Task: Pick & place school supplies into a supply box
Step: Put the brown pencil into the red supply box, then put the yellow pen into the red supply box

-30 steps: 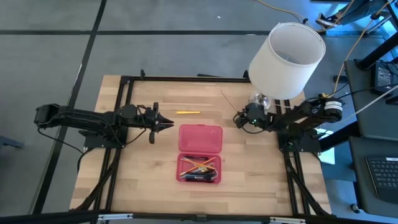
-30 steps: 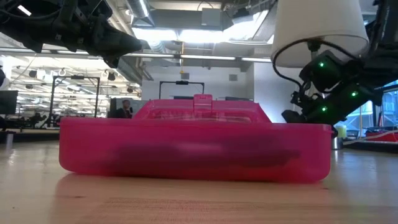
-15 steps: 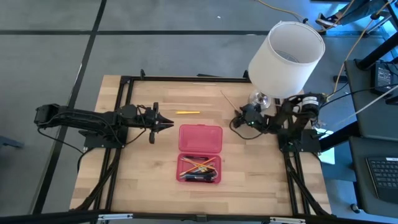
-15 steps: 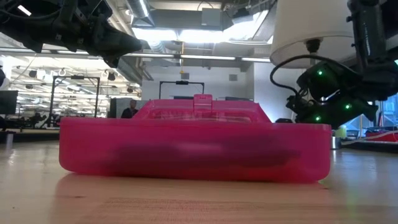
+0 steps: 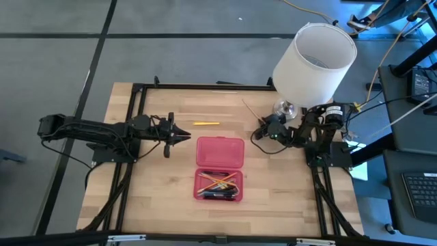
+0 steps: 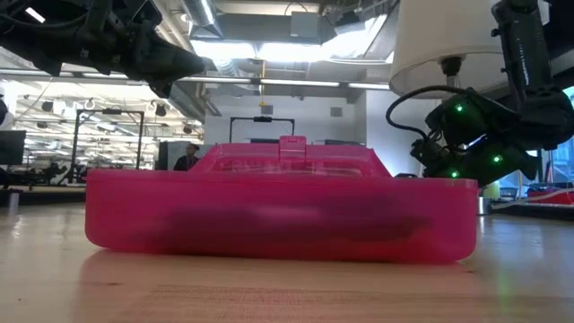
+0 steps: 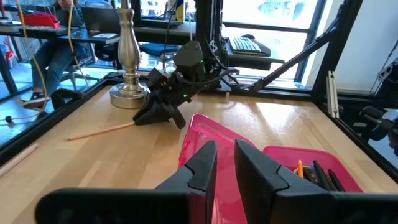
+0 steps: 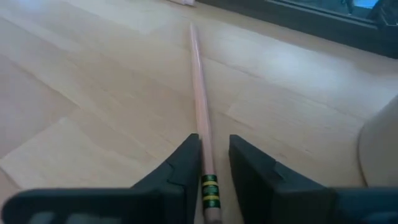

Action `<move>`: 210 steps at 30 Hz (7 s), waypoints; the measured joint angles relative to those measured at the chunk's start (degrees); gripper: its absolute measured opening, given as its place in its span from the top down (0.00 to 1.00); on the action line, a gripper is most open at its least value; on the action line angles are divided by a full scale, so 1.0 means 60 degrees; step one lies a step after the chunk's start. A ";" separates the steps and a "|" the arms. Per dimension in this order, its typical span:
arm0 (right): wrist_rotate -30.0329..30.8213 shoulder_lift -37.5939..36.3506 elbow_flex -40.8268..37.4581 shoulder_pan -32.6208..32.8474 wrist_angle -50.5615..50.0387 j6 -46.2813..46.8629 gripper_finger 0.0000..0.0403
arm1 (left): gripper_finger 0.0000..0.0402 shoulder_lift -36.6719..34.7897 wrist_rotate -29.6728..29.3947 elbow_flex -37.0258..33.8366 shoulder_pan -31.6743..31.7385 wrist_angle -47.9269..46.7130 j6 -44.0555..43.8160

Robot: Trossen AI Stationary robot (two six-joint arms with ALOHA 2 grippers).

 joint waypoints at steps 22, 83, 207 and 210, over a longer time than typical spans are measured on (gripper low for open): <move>-0.0187 0.0069 -0.0065 -0.0001 0.0477 -0.0026 0.93 | 0.87 -0.0003 0.0000 0.0000 0.0000 0.0000 -0.0043; -0.0951 0.0094 -0.0347 0.0575 0.2707 -0.0309 0.93 | 0.87 -0.0003 0.0040 0.0000 -0.0003 0.0004 -0.0043; -0.3220 -0.8237 0.0635 0.6236 -0.6087 -0.1727 0.73 | 0.87 -0.0003 0.0011 0.0000 -0.0003 -0.0004 -0.0215; -0.3224 -0.8232 0.0583 0.6236 -0.5972 -0.1734 0.73 | 0.87 -0.0003 0.0015 0.0000 -0.0003 -0.0004 -0.0215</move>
